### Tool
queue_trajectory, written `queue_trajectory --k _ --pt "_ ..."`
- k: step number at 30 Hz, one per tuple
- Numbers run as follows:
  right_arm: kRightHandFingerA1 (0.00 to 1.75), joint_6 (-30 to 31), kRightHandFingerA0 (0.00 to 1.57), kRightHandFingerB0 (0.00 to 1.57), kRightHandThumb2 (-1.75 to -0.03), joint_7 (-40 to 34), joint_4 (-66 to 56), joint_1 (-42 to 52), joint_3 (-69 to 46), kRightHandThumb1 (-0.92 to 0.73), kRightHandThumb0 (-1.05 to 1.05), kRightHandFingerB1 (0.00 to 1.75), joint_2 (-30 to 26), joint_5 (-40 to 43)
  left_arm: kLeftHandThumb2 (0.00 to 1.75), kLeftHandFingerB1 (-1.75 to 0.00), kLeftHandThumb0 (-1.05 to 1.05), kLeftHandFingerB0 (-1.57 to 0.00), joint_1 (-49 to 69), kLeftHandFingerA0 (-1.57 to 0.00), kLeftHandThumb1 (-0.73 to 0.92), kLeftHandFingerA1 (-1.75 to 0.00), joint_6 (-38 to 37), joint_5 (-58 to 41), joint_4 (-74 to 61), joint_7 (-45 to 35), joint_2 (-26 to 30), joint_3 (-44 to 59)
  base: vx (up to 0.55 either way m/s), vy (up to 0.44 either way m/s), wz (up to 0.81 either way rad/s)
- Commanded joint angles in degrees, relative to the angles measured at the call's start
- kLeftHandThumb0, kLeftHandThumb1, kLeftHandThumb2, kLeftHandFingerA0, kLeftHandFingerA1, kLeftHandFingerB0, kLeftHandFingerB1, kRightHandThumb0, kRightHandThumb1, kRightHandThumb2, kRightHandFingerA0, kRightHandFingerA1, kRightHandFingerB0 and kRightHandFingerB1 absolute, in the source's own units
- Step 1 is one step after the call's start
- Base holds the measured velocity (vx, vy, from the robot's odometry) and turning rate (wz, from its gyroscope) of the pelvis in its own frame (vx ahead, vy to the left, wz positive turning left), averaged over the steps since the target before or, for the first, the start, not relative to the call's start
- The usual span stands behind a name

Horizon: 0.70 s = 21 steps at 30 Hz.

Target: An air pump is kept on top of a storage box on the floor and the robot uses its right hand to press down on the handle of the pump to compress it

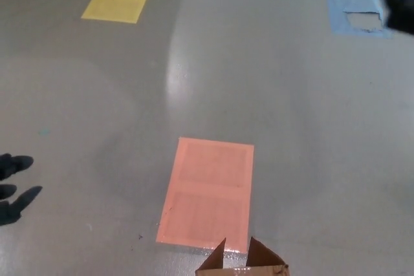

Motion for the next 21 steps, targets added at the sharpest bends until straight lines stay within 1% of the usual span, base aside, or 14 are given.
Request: queue_trajectory --k 1,3,6,7,8,9,10,12,13,15,16,19,20,21 --pt "0.31 -4.4 0.06 0.07 -1.05 -0.6 -15.1 12.4 -19.7 -0.75 -0.78 0.26 -2.4 13.7 0.64 -0.27 -0.62 -0.19 -2.8 -0.26 0.82 -0.31 4.7 0.0 4.1 1.0 4.2 1.5 0.00 0.000 0.00" --pt "0.32 -3.0 0.00 0.10 -1.01 -1.0 -3.6 14.4 -16.7 -0.70 -0.70 0.27 3.0 15.5 0.64 -0.27 -0.63 -0.19 -1.4 -0.25 0.81 -0.31 4.5 0.3 4.4 1.2 4.1 1.2 0.00 0.000 0.00" --pt "0.35 -2.6 0.04 0.03 -0.95 -2.7 1.7 15.3 -15.4 -0.68 -0.65 0.28 4.4 12.5 0.64 -0.27 -0.62 -0.19 -0.7 -0.26 0.81 -0.31 4.0 0.4 4.5 1.1 4.1 1.1 0.00 0.000 0.00" --pt "0.55 -2.0 0.34 0.06 -0.67 -2.8 4.7 15.7 -14.6 -0.84 -0.63 0.21 4.9 11.7 0.64 -0.28 -0.62 -0.19 -0.3 -0.25 0.81 -0.31 3.6 0.5 4.5 1.0 4.1 1.0 0.00 0.000 0.00" --pt "0.48 -0.9 0.09 0.00 -0.99 -2.1 10.8 16.7 -13.0 -0.68 -0.70 0.28 5.6 10.5 0.64 -0.28 -0.63 -0.20 0.5 -0.25 0.81 -0.31 3.1 0.6 4.5 0.8 3.9 0.8 0.00 0.000 0.00" --pt "0.48 -0.7 0.09 0.00 -0.99 -1.5 11.9 17.0 -12.6 -0.68 -0.70 0.28 5.5 10.5 0.64 -0.28 -0.63 -0.20 0.7 -0.25 0.81 -0.31 3.1 0.7 4.6 0.8 3.8 0.8 0.00 0.000 0.00" --pt "0.31 0.1 0.00 0.00 -1.04 1.0 15.5 17.6 -12.1 -0.73 -0.70 0.24 5.5 11.4 0.64 -0.27 -0.63 -0.20 1.3 -0.25 0.81 -0.30 3.1 0.9 4.6 1.0 3.6 0.6 0.00 0.000 0.00" --pt "0.32 -0.7 0.04 0.00 -0.95 3.9 23.0 18.8 -11.3 -0.73 -0.70 0.23 5.4 12.3 0.64 -0.28 -0.63 -0.20 2.9 -0.27 0.80 -0.31 2.8 1.1 4.5 1.0 3.4 0.2 0.00 0.000 0.00" --pt "0.33 -1.7 0.03 0.06 -1.04 3.5 27.5 19.3 -10.4 -0.74 -0.78 0.24 5.1 11.1 0.64 -0.28 -0.63 -0.21 4.0 -0.28 0.79 -0.32 2.4 1.3 4.5 1.0 3.2 0.0 0.00 0.000 0.00" --pt "0.31 -2.7 0.06 0.06 -1.03 3.1 34.0 20.6 -8.8 -0.75 -0.81 0.21 4.8 9.3 0.64 -0.28 -0.64 -0.22 6.1 -0.29 0.79 -0.32 1.8 1.7 4.3 1.4 2.9 -0.5 0.00 0.000 0.00" --pt "0.33 -3.2 0.00 0.04 -1.05 3.1 36.5 21.8 -7.9 -0.73 -0.72 0.26 4.7 8.5 0.64 -0.29 -0.64 -0.23 7.5 -0.30 0.78 -0.32 1.4 1.8 4.3 1.5 2.7 -0.7 0.00 0.000 0.00" --pt "0.30 -4.9 0.01 0.03 -1.03 2.5 41.4 24.5 -6.4 -0.73 -0.73 0.25 4.6 7.5 0.64 -0.29 -0.63 -0.23 10.4 -0.29 0.78 -0.32 0.5 1.8 4.3 1.4 2.3 -1.0 0.00 0.000 0.00" --pt "0.24 -5.2 0.05 0.05 -0.70 2.1 44.8 25.3 -5.9 -0.82 -0.66 0.20 4.9 7.3 0.64 -0.29 -0.63 -0.23 11.5 -0.30 0.78 -0.32 0.3 1.5 4.2 0.9 2.0 -0.8 0.00 0.000 0.00" --pt "0.24 -5.4 0.05 0.05 -0.70 2.0 45.8 25.4 -5.7 -0.82 -0.66 0.20 4.9 7.2 0.64 -0.29 -0.63 -0.23 11.7 -0.30 0.78 -0.32 0.2 1.4 4.2 0.8 2.0 -0.8 0.00 0.000 0.00"
